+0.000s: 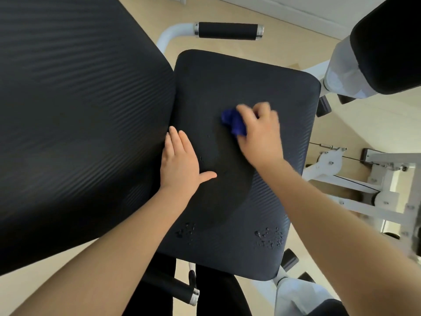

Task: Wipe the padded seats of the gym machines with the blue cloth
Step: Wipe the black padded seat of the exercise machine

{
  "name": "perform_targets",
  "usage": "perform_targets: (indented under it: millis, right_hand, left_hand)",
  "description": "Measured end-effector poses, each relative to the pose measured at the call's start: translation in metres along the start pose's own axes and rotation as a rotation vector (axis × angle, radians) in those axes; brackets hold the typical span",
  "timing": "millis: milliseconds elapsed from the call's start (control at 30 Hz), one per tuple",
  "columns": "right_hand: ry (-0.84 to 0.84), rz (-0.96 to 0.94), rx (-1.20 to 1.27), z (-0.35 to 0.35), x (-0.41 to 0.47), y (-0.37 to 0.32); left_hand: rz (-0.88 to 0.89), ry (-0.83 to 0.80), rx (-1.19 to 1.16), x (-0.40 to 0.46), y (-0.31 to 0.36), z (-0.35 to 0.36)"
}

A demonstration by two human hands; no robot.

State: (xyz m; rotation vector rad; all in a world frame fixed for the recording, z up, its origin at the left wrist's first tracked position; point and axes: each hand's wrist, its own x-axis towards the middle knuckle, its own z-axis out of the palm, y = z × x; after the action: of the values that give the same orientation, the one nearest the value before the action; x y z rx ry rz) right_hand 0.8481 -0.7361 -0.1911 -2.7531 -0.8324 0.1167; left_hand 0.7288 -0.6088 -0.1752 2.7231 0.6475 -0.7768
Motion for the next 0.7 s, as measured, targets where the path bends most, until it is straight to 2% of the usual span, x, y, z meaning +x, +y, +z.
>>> perform_targets:
  millis: [133, 200, 233, 300, 367, 433, 500, 567, 633, 700]
  right_hand:
    - [-0.213, -0.482, -0.129, -0.002, -0.033, -0.012]
    - [-0.195, -0.587, -0.227, -0.007, -0.005, 0.002]
    - [-0.144, -0.544, -0.263, -0.009, 0.012, 0.007]
    - [-0.059, -0.273, -0.251, -0.007, 0.041, 0.010]
    - [-0.068, -0.069, -0.175, 0.002, 0.042, -0.006]
    - [-0.117, -0.131, -0.117, 0.013, 0.017, -0.028]
    - [-0.156, -0.352, -0.113, 0.017, -0.013, -0.038]
    - [-0.194, -0.496, -0.151, 0.014, -0.013, -0.035]
    - [-0.135, -0.472, -0.194, 0.015, 0.010, -0.029]
    - [-0.018, -0.300, -0.179, 0.020, 0.030, -0.030]
  left_hand:
    - [-0.083, -0.032, -0.072, -0.004, 0.003, 0.004]
    - [-0.123, -0.057, -0.099, -0.005, 0.004, 0.005]
    - [-0.135, -0.061, -0.100, -0.004, 0.005, 0.005]
    - [-0.133, -0.057, -0.099, -0.002, 0.005, 0.007]
    - [-0.124, -0.049, -0.122, -0.002, 0.003, 0.009]
    - [-0.124, -0.044, -0.149, -0.003, 0.002, 0.009]
    - [-0.124, -0.028, -0.151, -0.003, 0.002, 0.008]
    - [-0.123, -0.032, -0.159, -0.003, 0.003, 0.005]
    - [-0.145, -0.058, -0.192, -0.002, 0.004, 0.004]
    - [-0.170, -0.066, -0.232, -0.001, 0.006, 0.005]
